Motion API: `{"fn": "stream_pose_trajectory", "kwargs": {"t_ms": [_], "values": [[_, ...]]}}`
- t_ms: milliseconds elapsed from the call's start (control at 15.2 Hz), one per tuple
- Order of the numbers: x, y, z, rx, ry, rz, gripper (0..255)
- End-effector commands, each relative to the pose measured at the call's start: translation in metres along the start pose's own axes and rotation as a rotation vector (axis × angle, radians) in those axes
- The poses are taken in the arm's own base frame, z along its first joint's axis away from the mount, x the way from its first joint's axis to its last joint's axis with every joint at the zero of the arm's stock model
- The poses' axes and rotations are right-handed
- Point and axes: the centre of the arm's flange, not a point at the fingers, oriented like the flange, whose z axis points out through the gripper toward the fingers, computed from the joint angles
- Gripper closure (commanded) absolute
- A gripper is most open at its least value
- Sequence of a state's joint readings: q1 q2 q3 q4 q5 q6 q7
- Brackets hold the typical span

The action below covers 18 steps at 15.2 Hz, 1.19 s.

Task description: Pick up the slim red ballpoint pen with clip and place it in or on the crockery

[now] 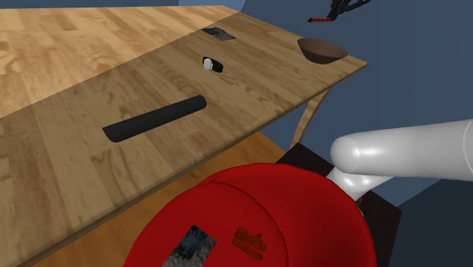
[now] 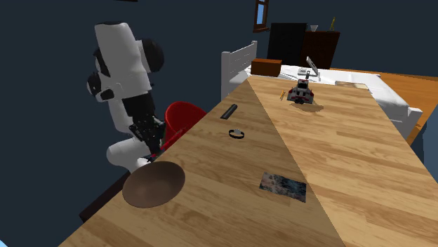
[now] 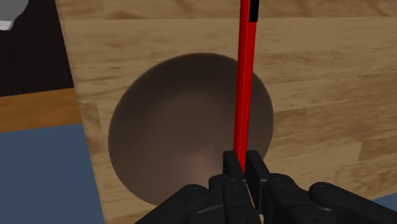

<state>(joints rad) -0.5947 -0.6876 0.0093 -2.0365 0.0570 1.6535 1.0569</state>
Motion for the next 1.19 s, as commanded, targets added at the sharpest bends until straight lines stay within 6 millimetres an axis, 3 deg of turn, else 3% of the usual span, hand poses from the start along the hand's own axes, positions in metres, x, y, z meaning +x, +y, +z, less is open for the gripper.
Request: {"fn": "stream_pose_trajectory", "kwargs": {"t_ms": [0,330,1122], "values": [[0.031,0.001,0.002,-0.001,0.001,-0.001,255],[0.095,0.0,0.007,-0.001,0.001,-0.001,255],[0.088,0.018,0.067,-0.001,0.001,-0.001,255]]}}
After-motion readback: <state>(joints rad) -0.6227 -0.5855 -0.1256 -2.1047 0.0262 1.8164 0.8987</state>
